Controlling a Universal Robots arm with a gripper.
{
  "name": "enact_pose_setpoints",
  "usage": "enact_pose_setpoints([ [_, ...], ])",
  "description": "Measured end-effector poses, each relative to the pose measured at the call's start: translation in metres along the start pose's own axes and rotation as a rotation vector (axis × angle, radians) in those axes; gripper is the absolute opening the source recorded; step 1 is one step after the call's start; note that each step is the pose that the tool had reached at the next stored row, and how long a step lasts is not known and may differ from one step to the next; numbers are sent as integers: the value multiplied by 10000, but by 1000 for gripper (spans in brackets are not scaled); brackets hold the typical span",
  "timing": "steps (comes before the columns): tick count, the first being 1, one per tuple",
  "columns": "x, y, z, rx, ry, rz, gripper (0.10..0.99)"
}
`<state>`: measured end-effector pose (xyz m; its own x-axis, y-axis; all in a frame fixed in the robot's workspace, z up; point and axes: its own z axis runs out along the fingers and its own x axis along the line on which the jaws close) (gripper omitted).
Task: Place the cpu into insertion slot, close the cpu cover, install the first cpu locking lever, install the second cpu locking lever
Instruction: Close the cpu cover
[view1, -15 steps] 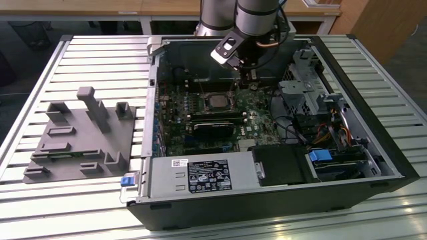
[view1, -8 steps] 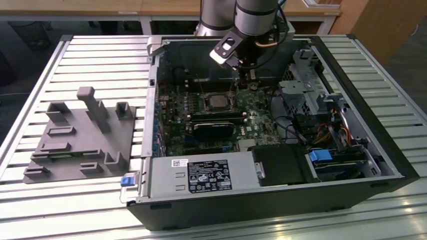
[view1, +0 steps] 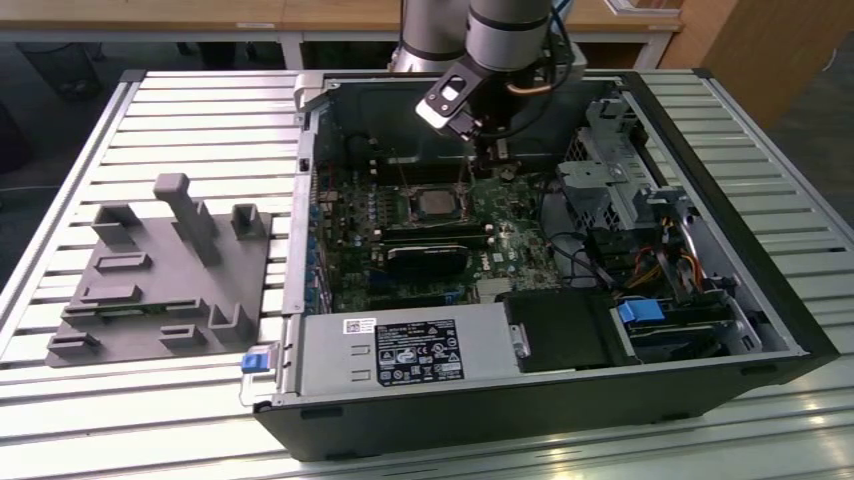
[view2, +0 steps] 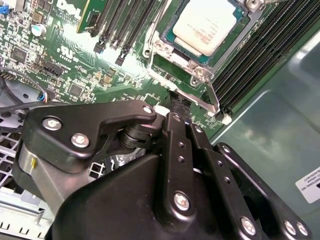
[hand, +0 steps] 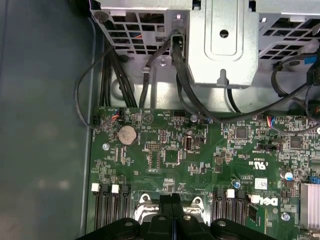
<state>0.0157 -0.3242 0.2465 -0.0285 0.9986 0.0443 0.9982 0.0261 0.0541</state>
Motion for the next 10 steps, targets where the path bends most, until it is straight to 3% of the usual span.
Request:
enact_pose_setpoints([
  [10, 2, -75, 0, 0, 0, 0, 122],
])
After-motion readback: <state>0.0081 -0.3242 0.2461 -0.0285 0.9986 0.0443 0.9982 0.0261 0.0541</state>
